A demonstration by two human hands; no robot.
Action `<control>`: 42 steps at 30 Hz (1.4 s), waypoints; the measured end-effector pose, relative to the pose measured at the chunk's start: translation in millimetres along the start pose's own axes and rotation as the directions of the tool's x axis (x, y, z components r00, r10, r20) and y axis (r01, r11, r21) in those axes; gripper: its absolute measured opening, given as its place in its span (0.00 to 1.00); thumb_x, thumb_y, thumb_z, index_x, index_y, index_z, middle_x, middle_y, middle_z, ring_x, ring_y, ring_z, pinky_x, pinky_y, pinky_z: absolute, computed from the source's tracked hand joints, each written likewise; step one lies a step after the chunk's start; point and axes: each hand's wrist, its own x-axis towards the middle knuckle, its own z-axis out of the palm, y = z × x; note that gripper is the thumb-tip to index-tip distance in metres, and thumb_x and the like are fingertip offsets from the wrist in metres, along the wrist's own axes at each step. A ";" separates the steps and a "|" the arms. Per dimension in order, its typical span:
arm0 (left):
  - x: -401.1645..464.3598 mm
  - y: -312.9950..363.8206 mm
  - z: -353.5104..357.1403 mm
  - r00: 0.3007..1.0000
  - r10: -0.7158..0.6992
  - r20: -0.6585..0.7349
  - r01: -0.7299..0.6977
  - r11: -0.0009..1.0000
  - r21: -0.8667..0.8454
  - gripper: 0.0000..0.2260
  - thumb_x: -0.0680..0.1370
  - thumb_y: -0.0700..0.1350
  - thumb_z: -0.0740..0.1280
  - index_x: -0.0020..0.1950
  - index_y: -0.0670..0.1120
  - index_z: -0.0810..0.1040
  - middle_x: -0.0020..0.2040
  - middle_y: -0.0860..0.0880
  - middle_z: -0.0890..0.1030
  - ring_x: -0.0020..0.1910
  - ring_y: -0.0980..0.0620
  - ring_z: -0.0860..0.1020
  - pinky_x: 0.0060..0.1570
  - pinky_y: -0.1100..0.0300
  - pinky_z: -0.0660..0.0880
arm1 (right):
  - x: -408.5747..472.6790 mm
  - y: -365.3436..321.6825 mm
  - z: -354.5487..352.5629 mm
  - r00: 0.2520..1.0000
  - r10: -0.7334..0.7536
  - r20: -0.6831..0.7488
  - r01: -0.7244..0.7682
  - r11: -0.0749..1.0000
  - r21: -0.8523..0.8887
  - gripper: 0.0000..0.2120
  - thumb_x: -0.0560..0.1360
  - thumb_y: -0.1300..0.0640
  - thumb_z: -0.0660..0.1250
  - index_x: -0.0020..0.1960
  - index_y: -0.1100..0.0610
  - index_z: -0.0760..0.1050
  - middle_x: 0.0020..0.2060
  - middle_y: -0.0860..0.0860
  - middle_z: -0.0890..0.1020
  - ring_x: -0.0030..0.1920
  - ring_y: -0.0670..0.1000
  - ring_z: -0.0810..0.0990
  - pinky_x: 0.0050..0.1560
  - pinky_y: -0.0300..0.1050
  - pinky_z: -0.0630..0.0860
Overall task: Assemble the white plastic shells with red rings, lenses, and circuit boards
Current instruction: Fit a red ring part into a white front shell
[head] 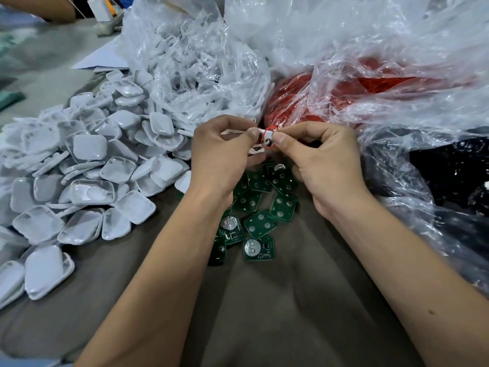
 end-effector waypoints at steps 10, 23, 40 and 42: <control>-5.8 -9.4 9.2 0.994 0.107 -0.006 -0.105 0.988 0.115 0.07 0.81 0.40 0.70 0.49 0.50 0.86 0.44 0.45 0.87 0.44 0.38 0.86 0.45 0.42 0.83 | 8.0 -4.6 7.0 0.977 -0.187 -0.106 0.141 0.929 -0.343 0.03 0.73 0.59 0.78 0.42 0.53 0.86 0.35 0.44 0.86 0.36 0.43 0.85 0.41 0.43 0.83; -16.7 -6.6 10.9 0.997 0.069 0.044 -0.073 0.990 0.122 0.06 0.81 0.35 0.68 0.49 0.44 0.83 0.48 0.39 0.86 0.49 0.36 0.85 0.51 0.36 0.82 | -3.3 -9.0 8.4 0.931 -0.362 -0.037 0.285 0.788 -0.545 0.04 0.75 0.61 0.75 0.46 0.55 0.88 0.39 0.45 0.87 0.40 0.40 0.82 0.49 0.35 0.79; -26.0 1.3 20.3 0.996 0.055 0.072 -0.049 0.996 -0.074 0.07 0.81 0.30 0.63 0.56 0.33 0.80 0.49 0.29 0.83 0.41 0.39 0.85 0.34 0.59 0.80 | -13.8 -13.1 -0.1 0.849 -0.529 -0.016 0.402 0.664 -0.631 0.05 0.74 0.62 0.73 0.48 0.58 0.88 0.42 0.50 0.87 0.42 0.44 0.81 0.48 0.23 0.68; -24.0 -0.5 20.9 0.996 0.047 0.071 -0.043 0.997 -0.061 0.07 0.82 0.31 0.63 0.57 0.33 0.79 0.48 0.29 0.83 0.43 0.37 0.85 0.36 0.57 0.81 | -12.4 -13.8 -0.1 0.852 -0.524 0.008 0.402 0.644 -0.651 0.05 0.75 0.63 0.73 0.49 0.59 0.87 0.43 0.52 0.87 0.43 0.47 0.82 0.48 0.22 0.67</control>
